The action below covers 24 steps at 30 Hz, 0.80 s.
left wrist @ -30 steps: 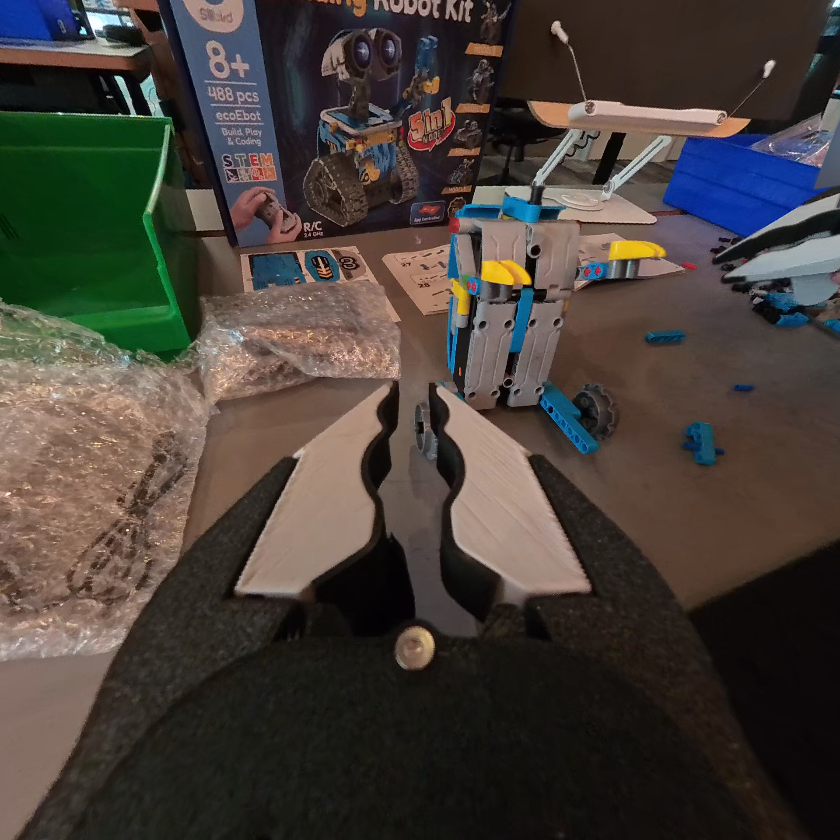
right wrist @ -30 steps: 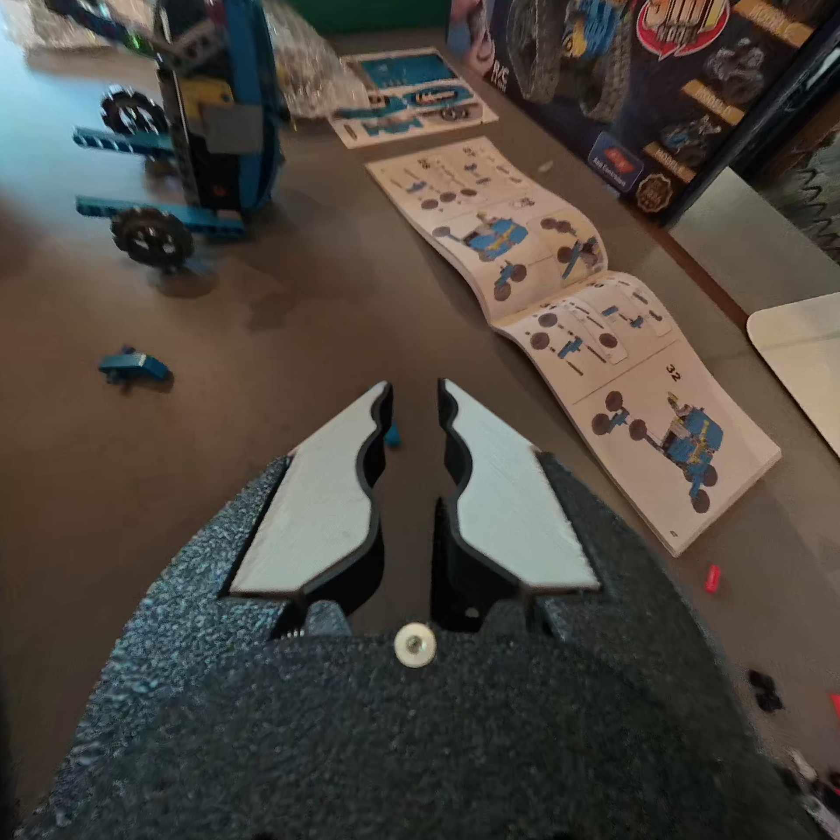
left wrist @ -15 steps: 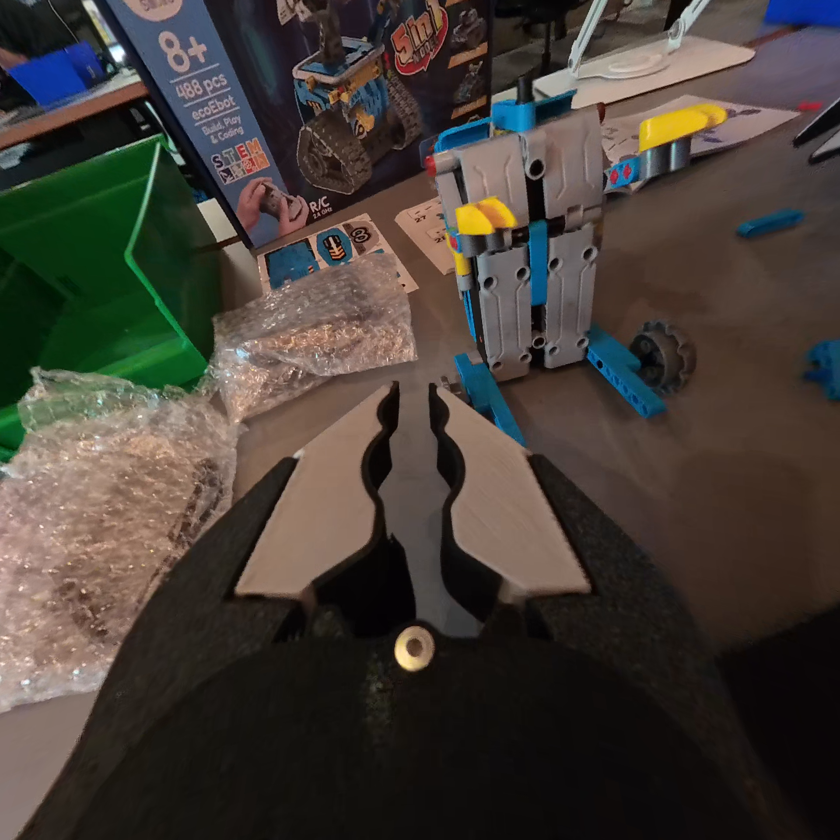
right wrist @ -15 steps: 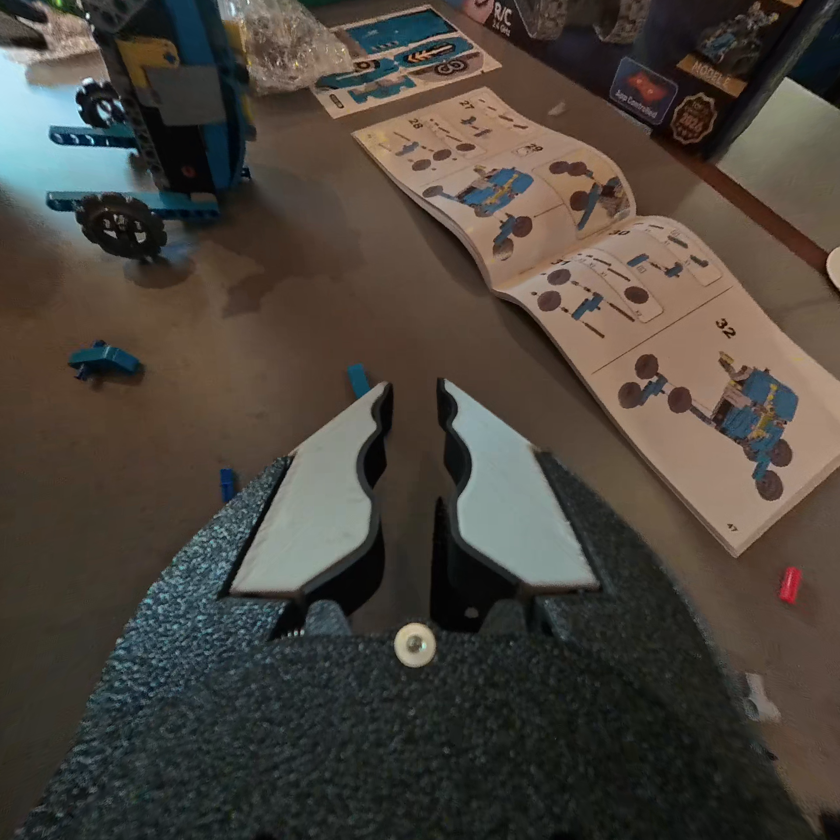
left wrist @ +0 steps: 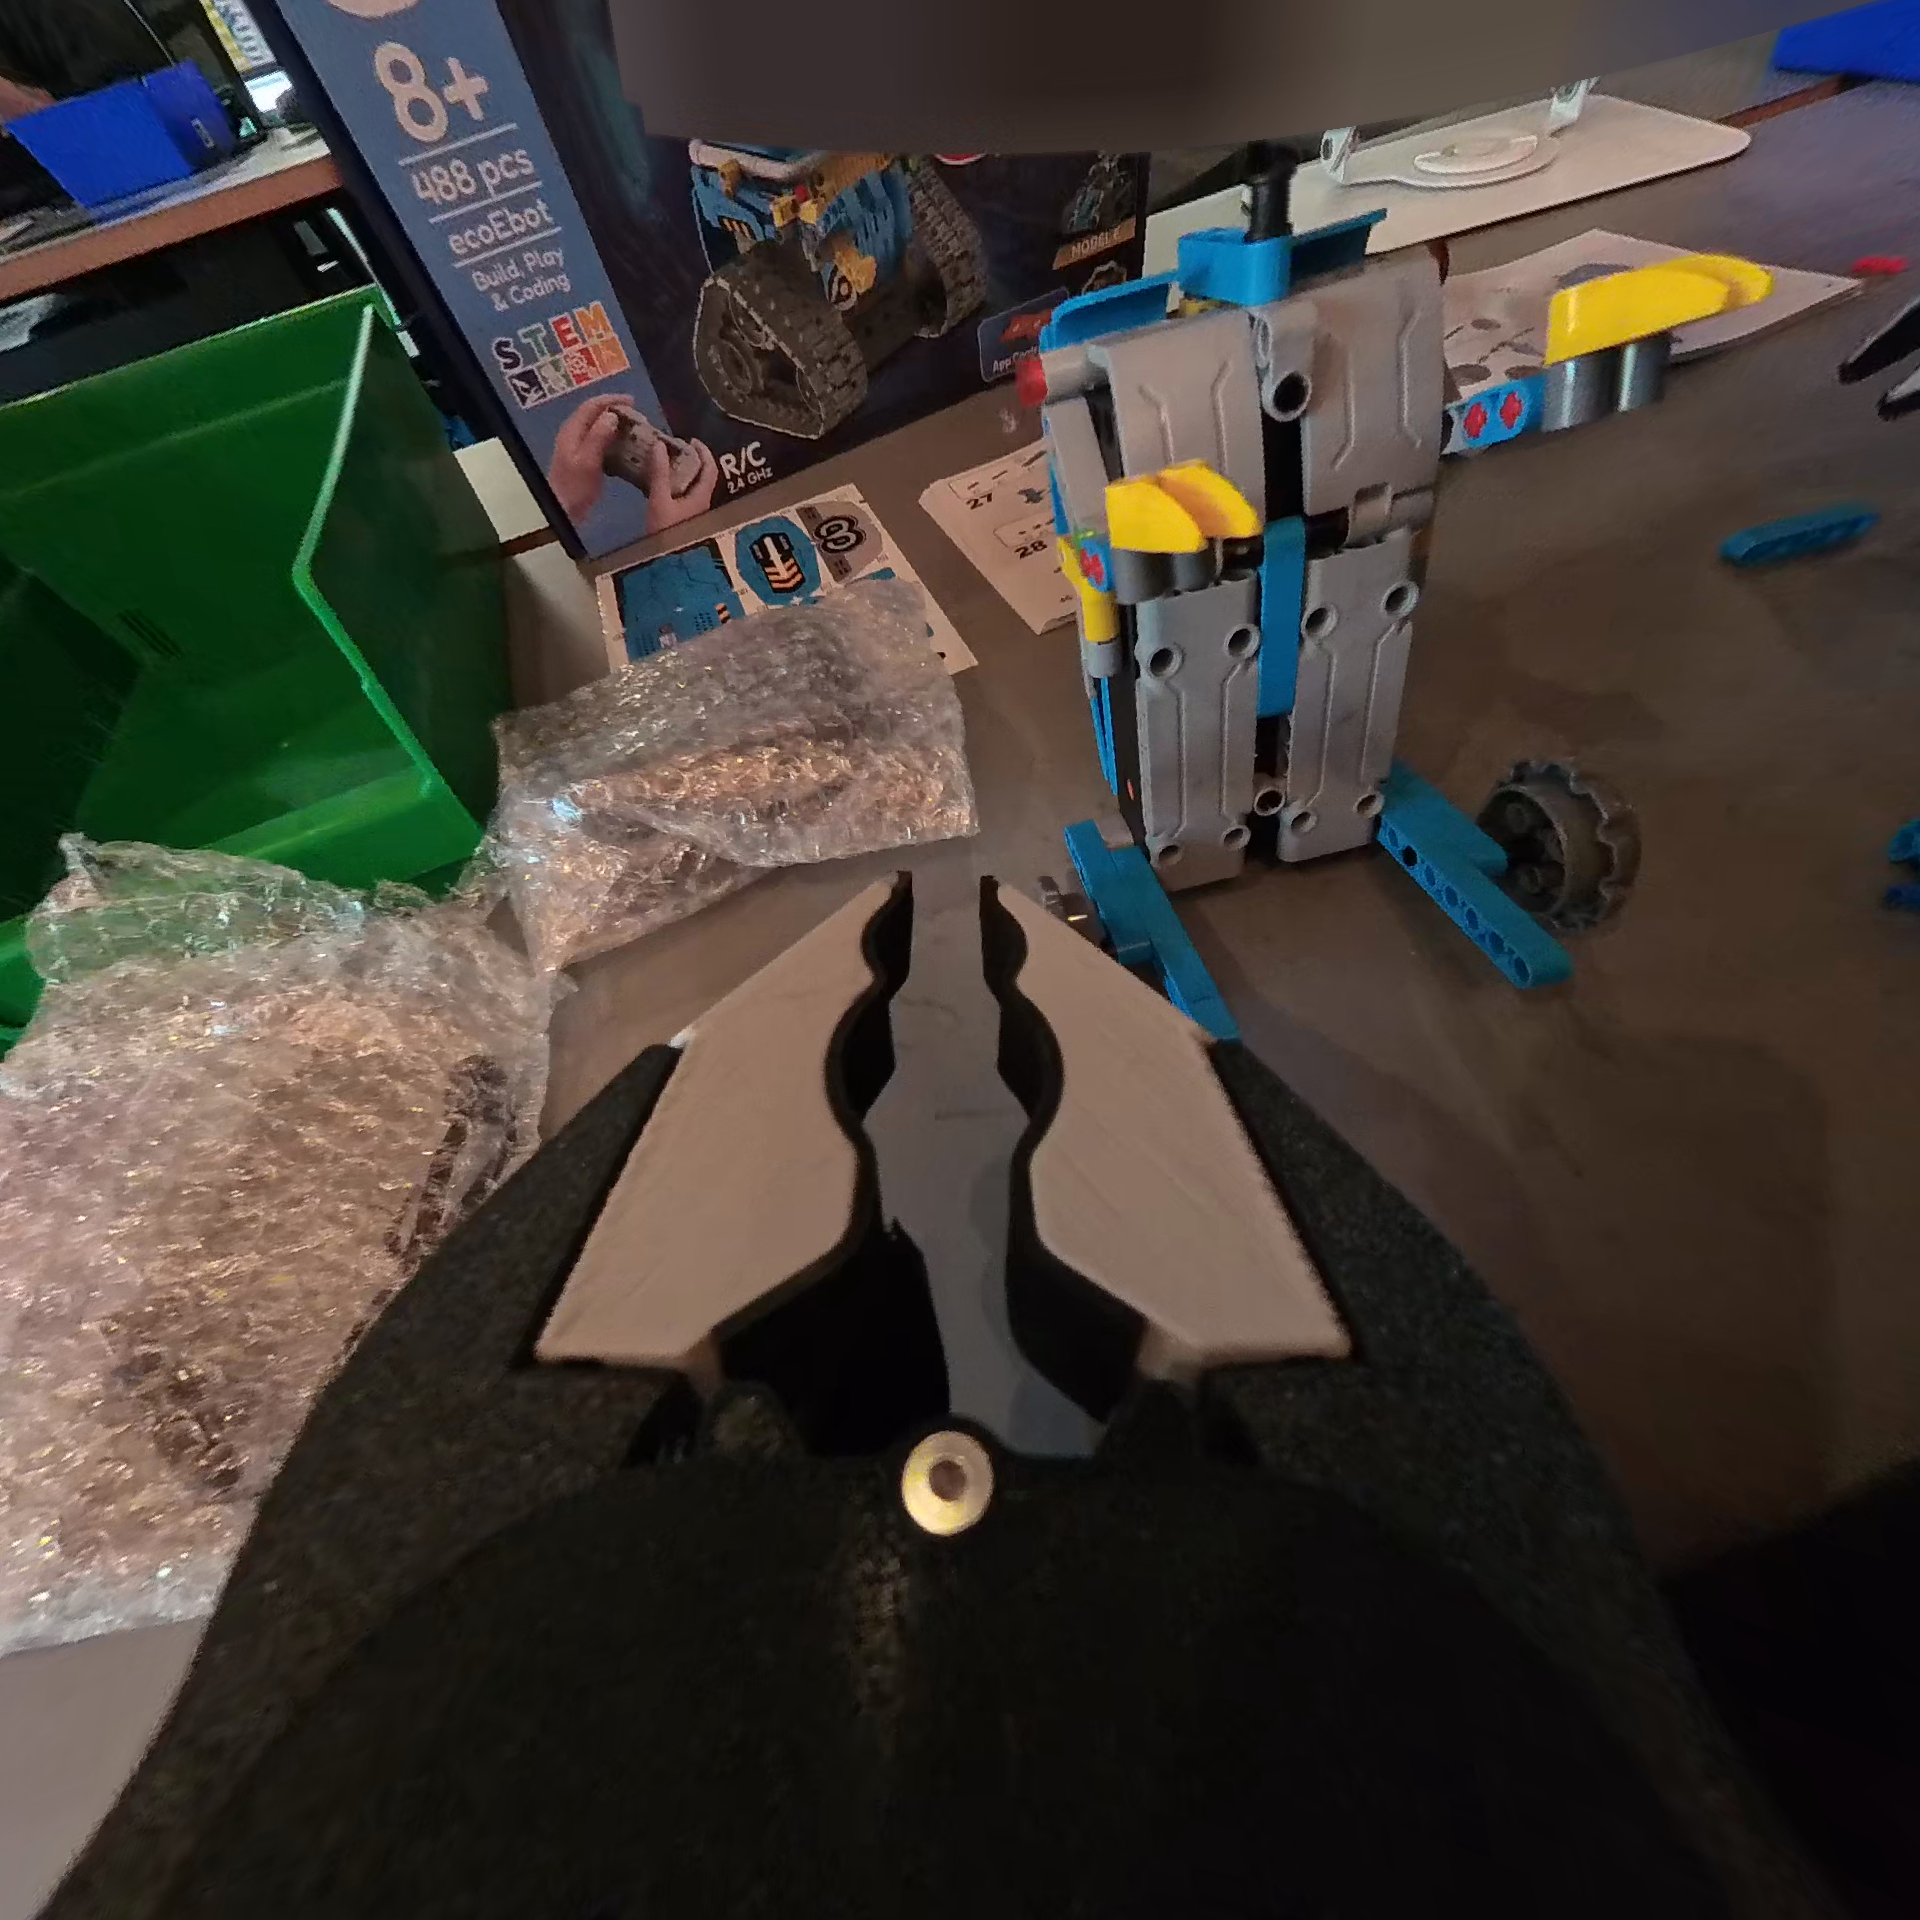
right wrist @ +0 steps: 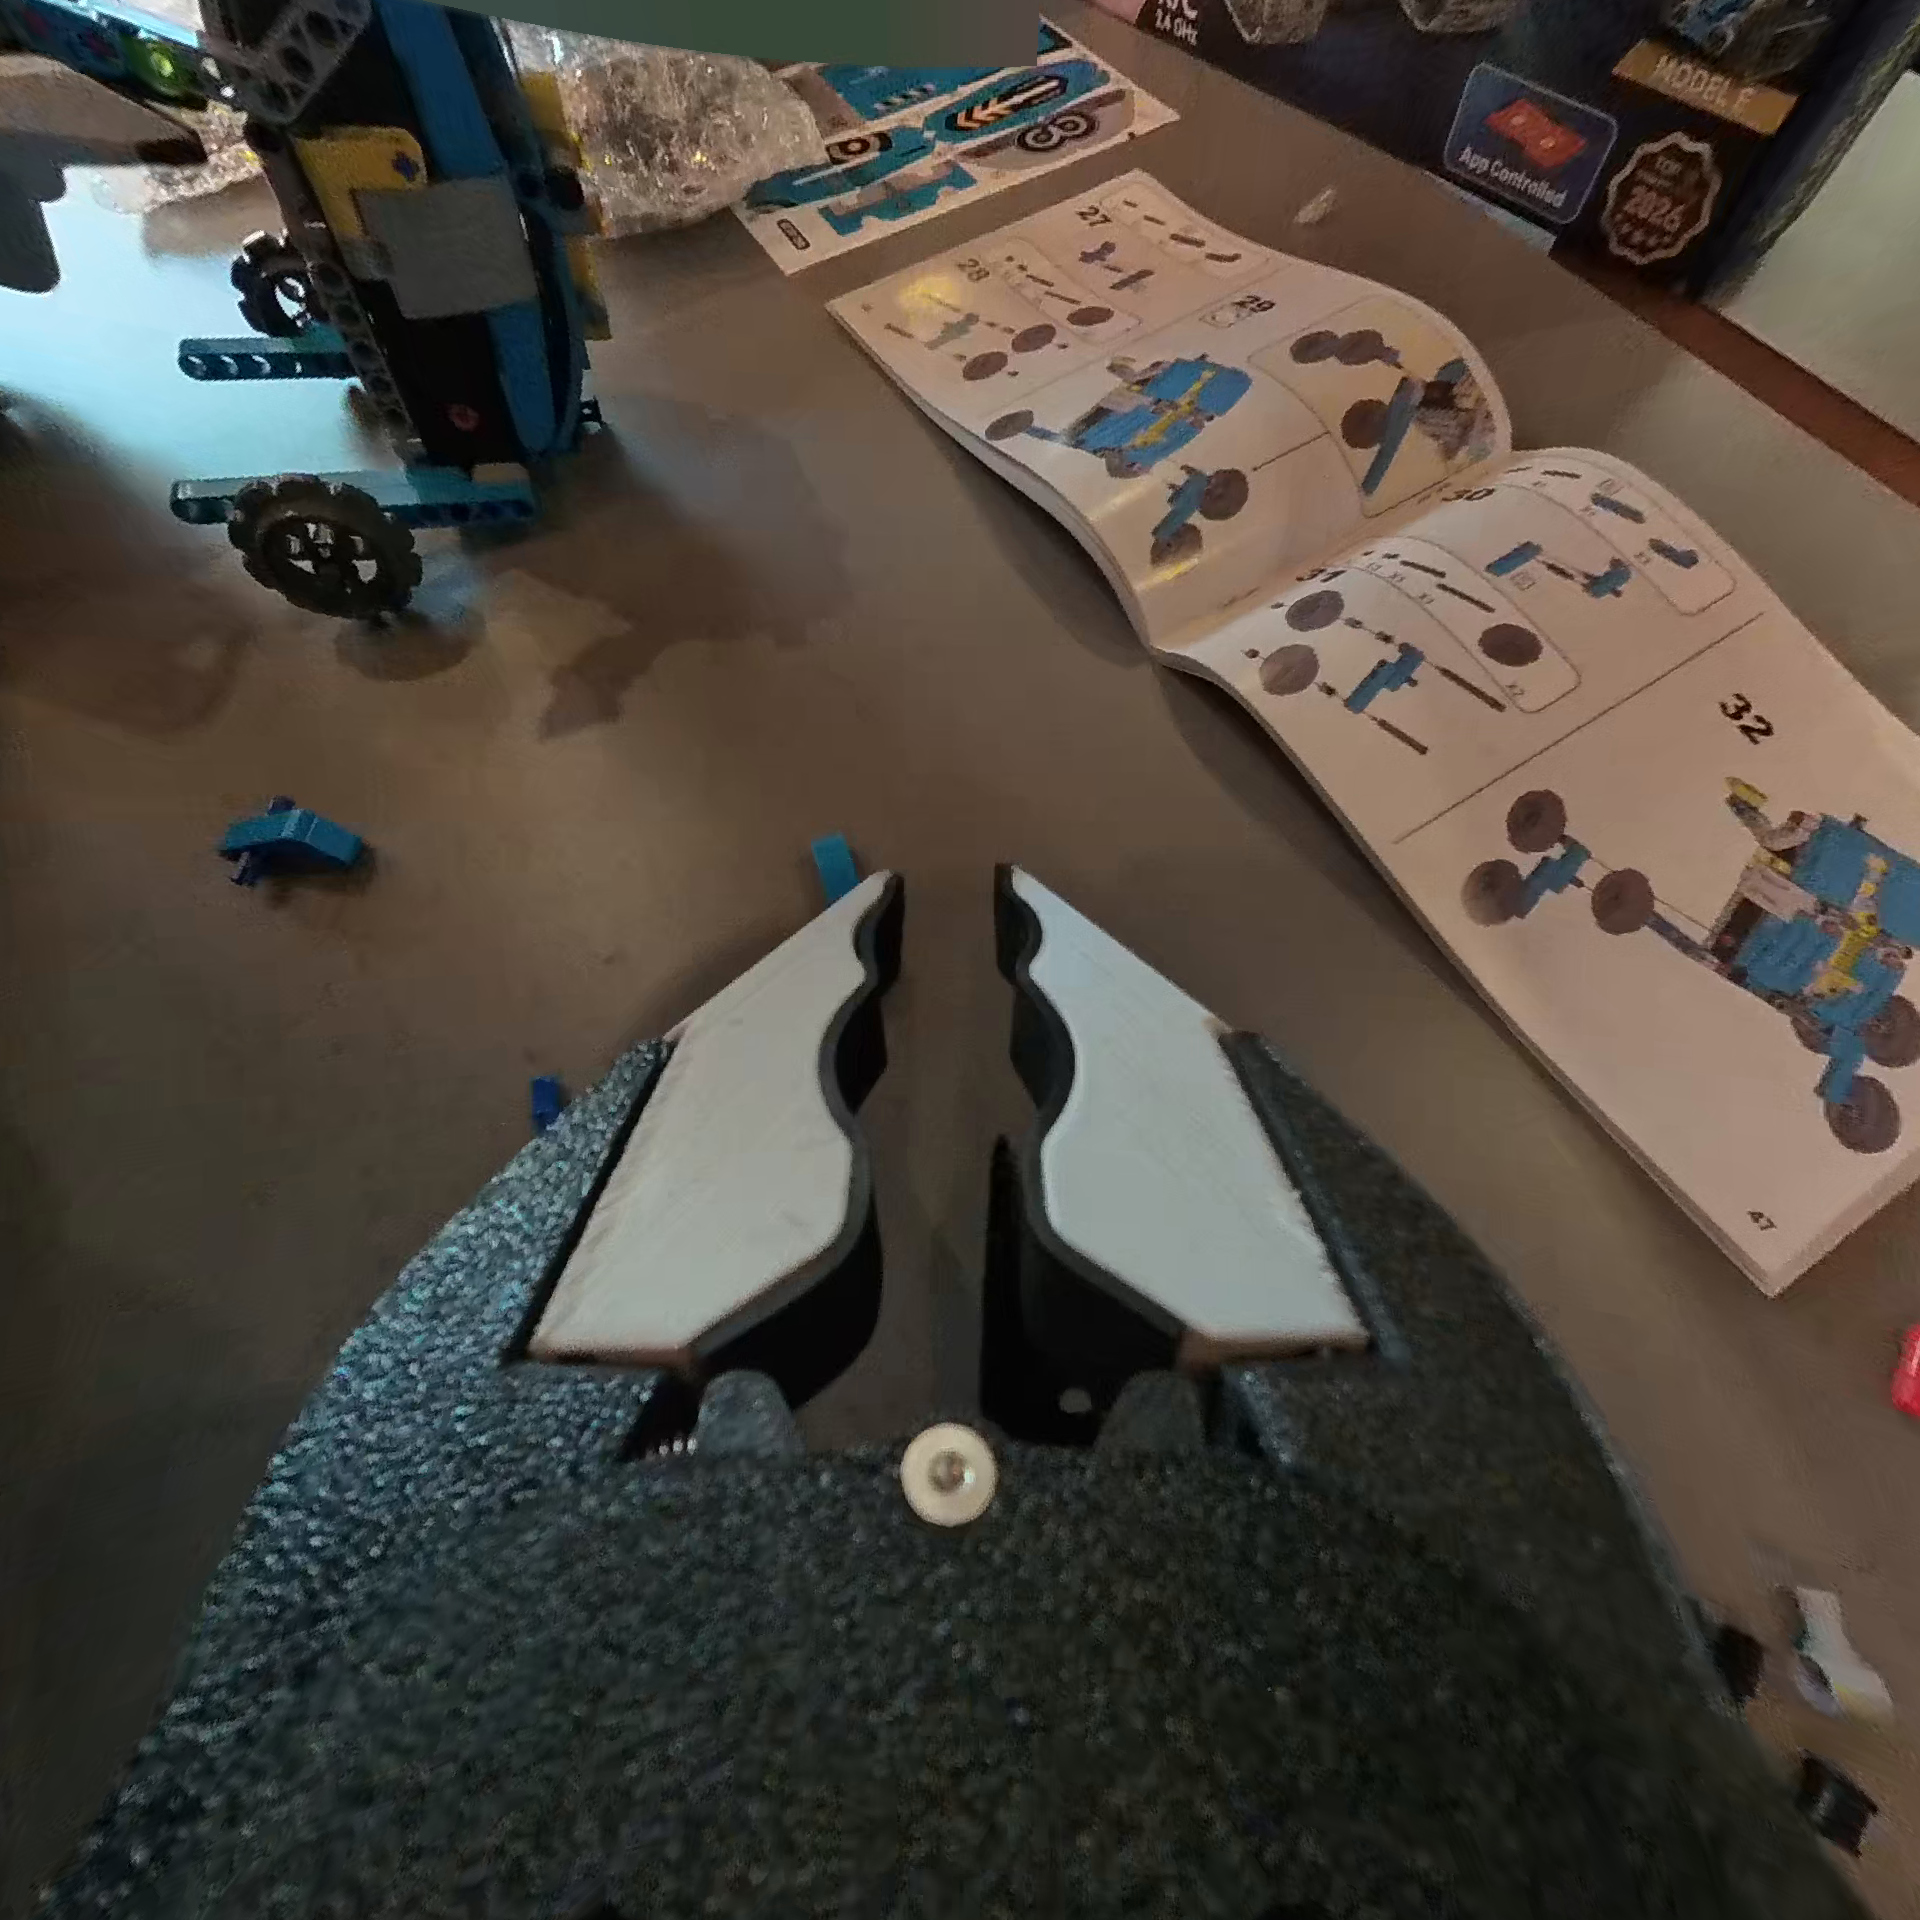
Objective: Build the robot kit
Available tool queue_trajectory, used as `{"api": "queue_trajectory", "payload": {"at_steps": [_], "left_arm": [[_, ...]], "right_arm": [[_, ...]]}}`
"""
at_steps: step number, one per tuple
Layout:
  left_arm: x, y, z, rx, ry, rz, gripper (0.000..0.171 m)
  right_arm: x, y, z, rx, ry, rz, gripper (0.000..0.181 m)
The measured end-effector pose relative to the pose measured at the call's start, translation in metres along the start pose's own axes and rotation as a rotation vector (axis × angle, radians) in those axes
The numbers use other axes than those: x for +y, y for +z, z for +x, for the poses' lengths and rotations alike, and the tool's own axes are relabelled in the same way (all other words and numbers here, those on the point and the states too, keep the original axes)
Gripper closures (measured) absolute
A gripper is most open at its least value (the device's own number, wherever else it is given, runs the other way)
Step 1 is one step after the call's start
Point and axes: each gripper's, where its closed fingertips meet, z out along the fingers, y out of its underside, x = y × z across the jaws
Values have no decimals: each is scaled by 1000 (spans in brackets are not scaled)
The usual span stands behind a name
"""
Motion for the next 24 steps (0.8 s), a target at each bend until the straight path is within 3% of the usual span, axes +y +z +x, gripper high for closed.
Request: {"api": "queue_trajectory", "payload": {"at_steps": [5, 8, 10, 15, 19, 24], "left_arm": [[0, 0, 0, 7, -7, -2, 159], [-1, -2, 3, 6, 13, 9, 159], [0, -4, 5, -2, 23, 11, 159], [3, -17, 5, -32, 12, 9, 159], [2, -23, 3, -66, 2, 20, 160], [-4, -30, -2, -127, 13, 56, 160]], "right_arm": [[5, -1, -14, -77, -56, -44, 162], [22, -17, -64, -364, -156, -167, 129], [31, -29, -76, -381, -256, -222, 154], [33, -25, -84, -347, -256, -299, 151], [49, -17, -86, -285, -332, -399, 158], [51, -9, -90, -254, -372, -413, 169]]}}
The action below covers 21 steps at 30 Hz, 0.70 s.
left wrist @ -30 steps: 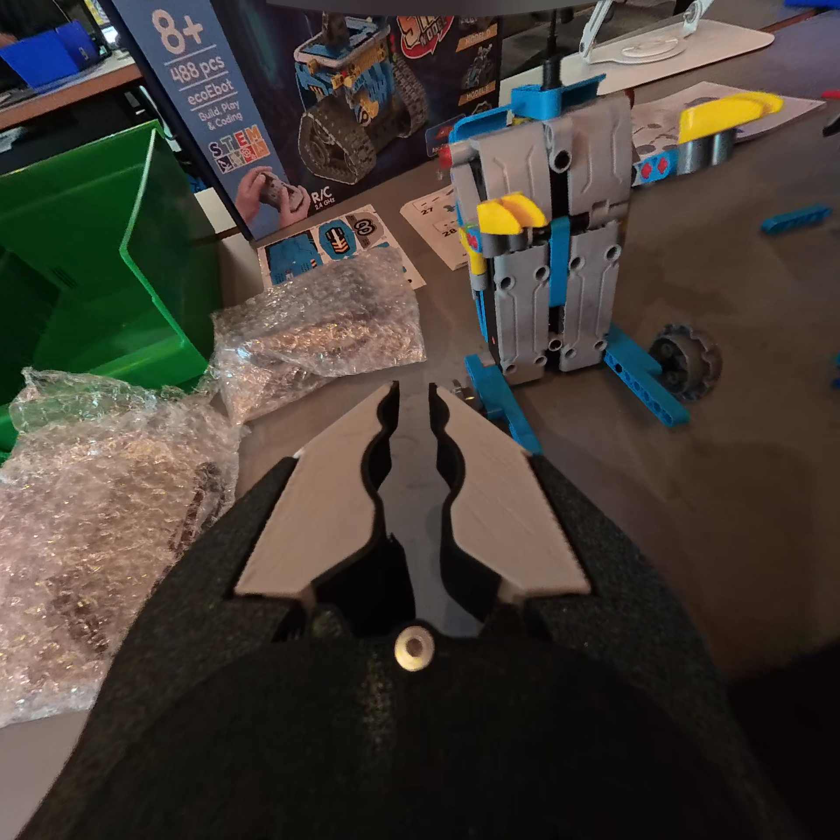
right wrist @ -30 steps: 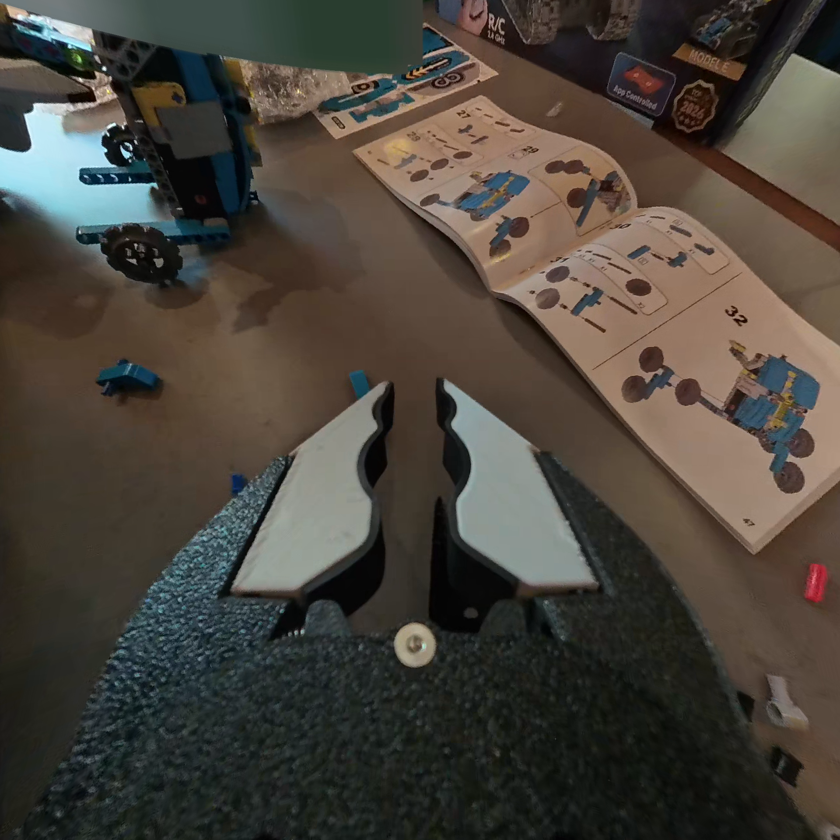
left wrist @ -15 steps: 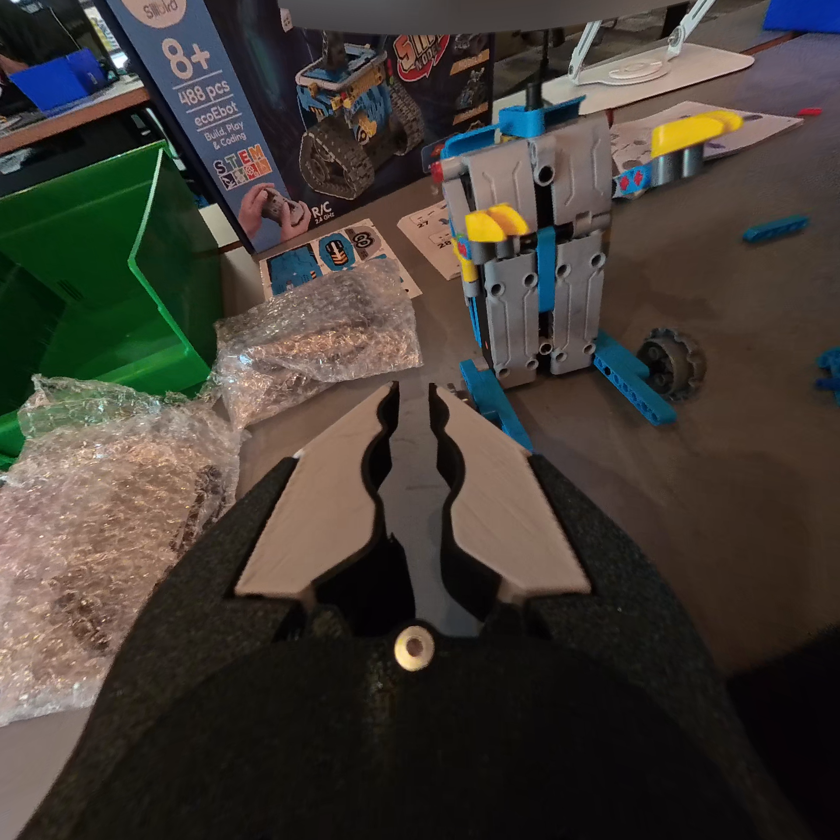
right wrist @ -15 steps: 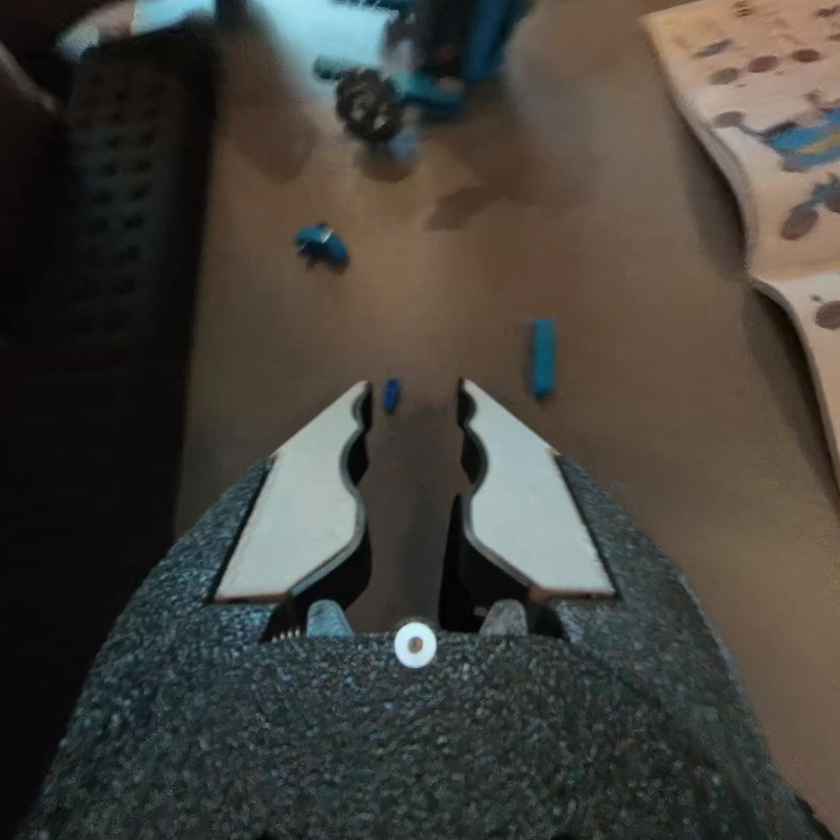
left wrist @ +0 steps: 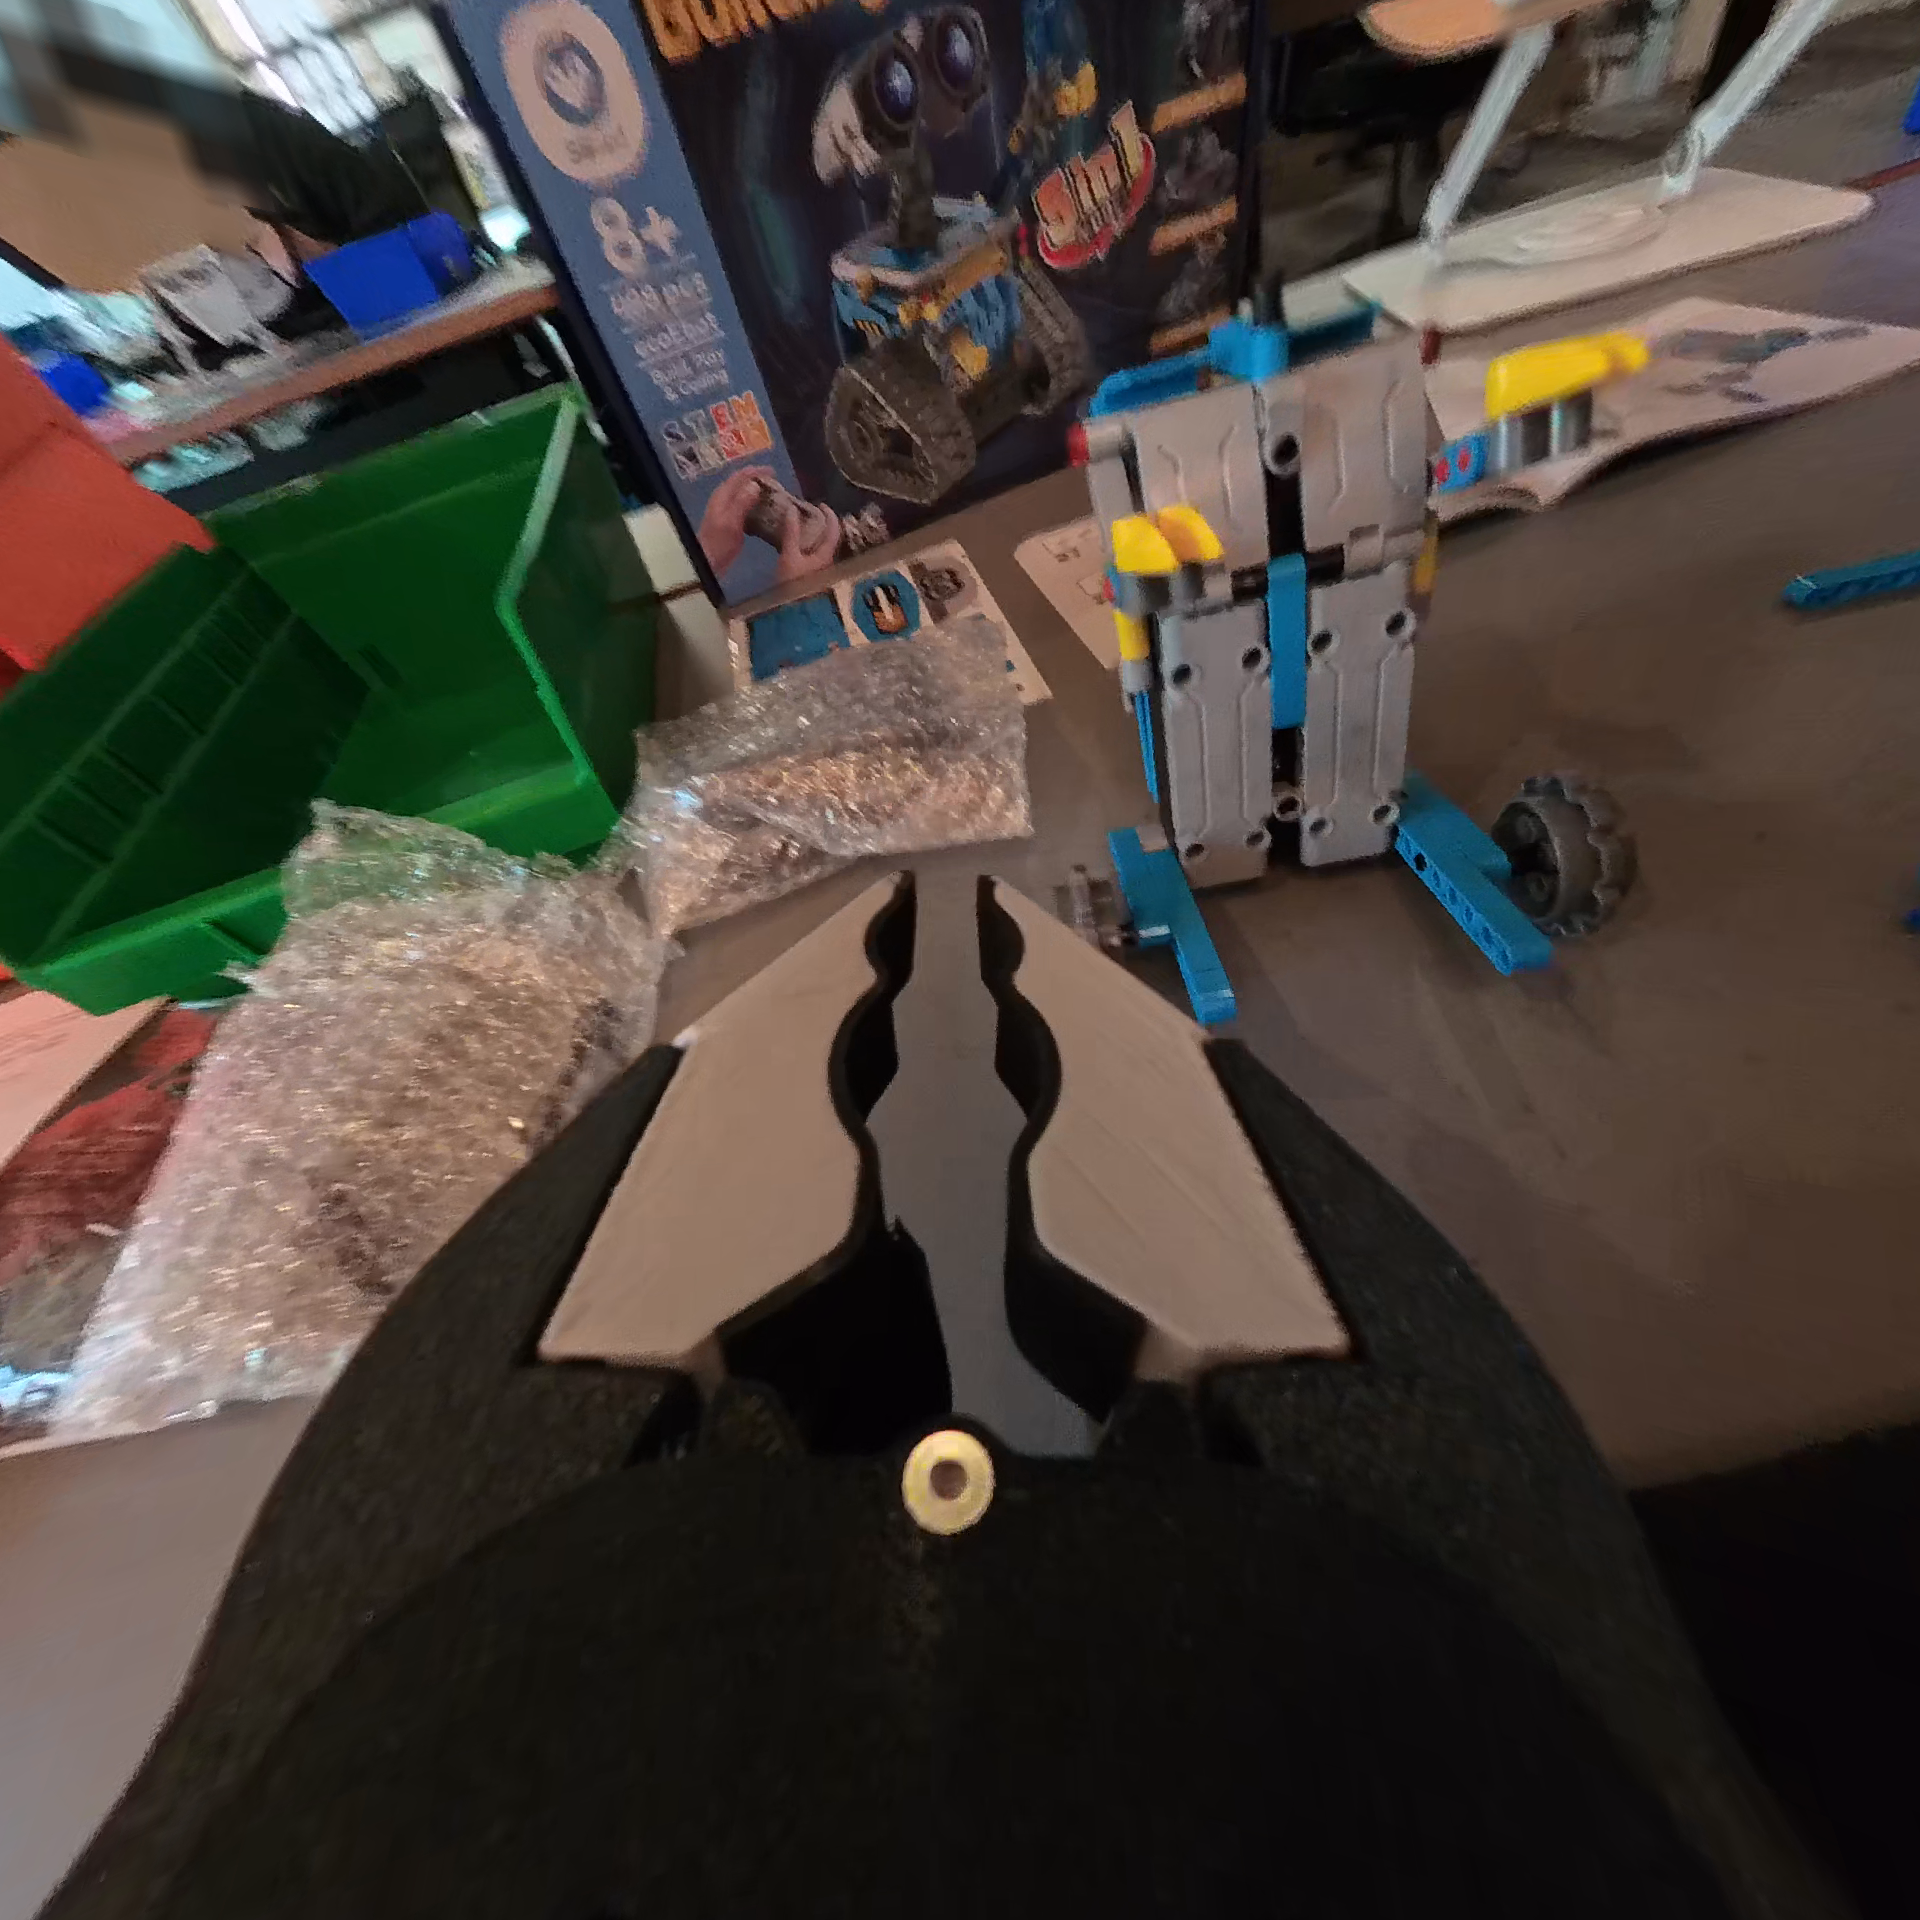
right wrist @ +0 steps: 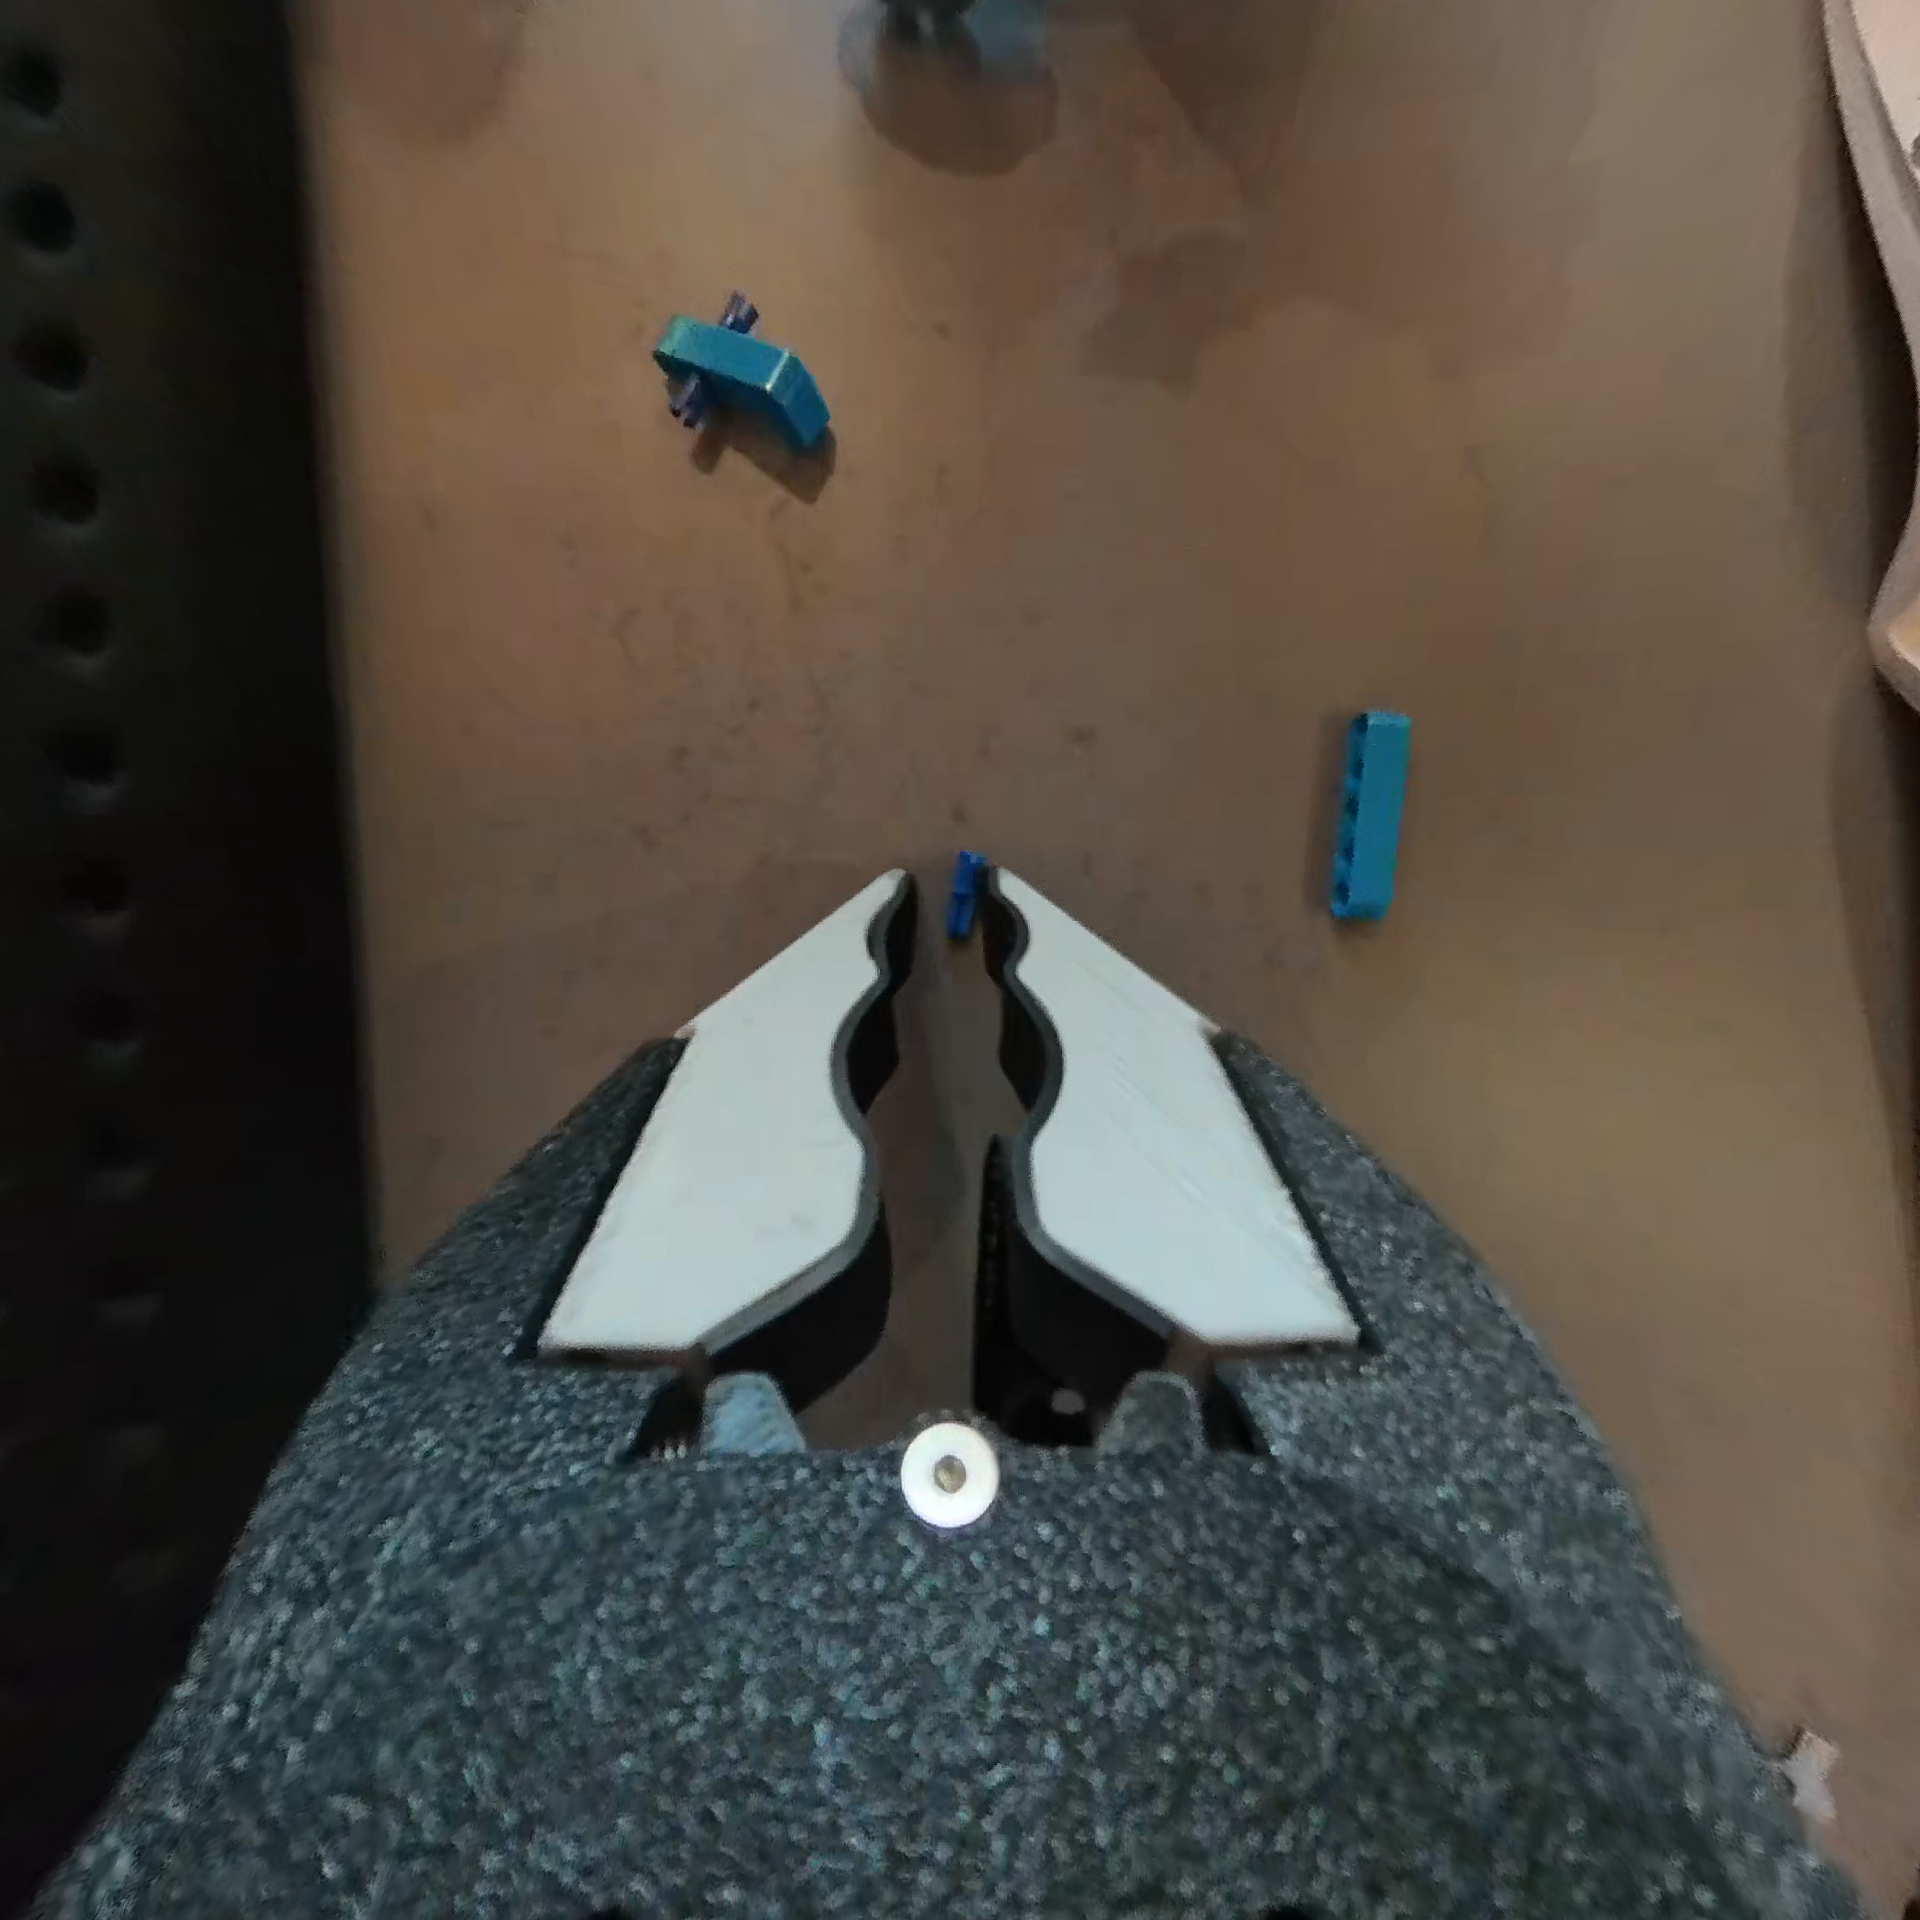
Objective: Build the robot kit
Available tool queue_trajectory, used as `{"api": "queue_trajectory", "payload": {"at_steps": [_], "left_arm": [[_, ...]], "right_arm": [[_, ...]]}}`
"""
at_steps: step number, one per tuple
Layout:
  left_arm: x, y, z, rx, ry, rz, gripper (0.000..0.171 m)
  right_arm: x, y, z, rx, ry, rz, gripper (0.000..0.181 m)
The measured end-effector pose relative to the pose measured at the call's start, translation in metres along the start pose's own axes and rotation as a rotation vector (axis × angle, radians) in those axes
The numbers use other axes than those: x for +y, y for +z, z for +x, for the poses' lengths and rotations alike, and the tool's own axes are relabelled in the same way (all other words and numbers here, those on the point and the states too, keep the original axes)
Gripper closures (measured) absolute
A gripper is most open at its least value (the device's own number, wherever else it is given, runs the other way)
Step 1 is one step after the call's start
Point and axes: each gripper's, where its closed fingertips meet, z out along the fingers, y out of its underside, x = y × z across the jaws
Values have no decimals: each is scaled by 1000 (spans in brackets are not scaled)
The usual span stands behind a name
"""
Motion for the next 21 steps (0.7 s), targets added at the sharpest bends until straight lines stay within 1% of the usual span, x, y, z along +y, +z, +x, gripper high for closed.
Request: {"api": "queue_trajectory", "payload": {"at_steps": [2, 5, 6, 8, 9, 12, 14, 15, 16, 18, 19, 21], "left_arm": [[-12, -8, -7, -45, -10, 61, 161], [-31, -20, -6, -63, -59, 155, 161], [-40, -26, 0, -47, -76, 198, 161], [-60, -37, 25, 28, -94, 279, 161], [-69, -41, 45, 87, -93, 304, 161], [-83, -51, 112, 300, -72, 327, 163], [-84, -57, 154, 465, -88, 312, 162], [-80, -57, 171, 522, -77, 278, 160], [-76, -54, 179, 512, -36, 249, 156], [-80, -54, 184, 446, 50, 272, 153], [-82, -55, 188, 441, 55, 283, 152], [-83, -55, 195, 443, 25, 268, 146]], "right_arm": [[-1, 1, -1, -8, 3, 4, 175], [-1, 1, -2, -44, 40, 21, 176], [-1, 1, -2, -52, 39, 28, 176], [-8, 0, -2, -45, 23, 69, 176], [-23, -5, -5, -64, 29, 152, 176], [-87, -40, -24, -192, 101, 507, 176], [-121, -62, -38, -293, 170, 706, 177], [-134, -70, -40, -337, 233, 787, 177], [-143, -75, -44, -397, 296, 850, 176], [-155, -75, -50, -492, 395, 911, 177], [-159, -71, -53, -526, 430, 923, 177], [-166, -68, -60, -608, 499, 959, 177]]}}
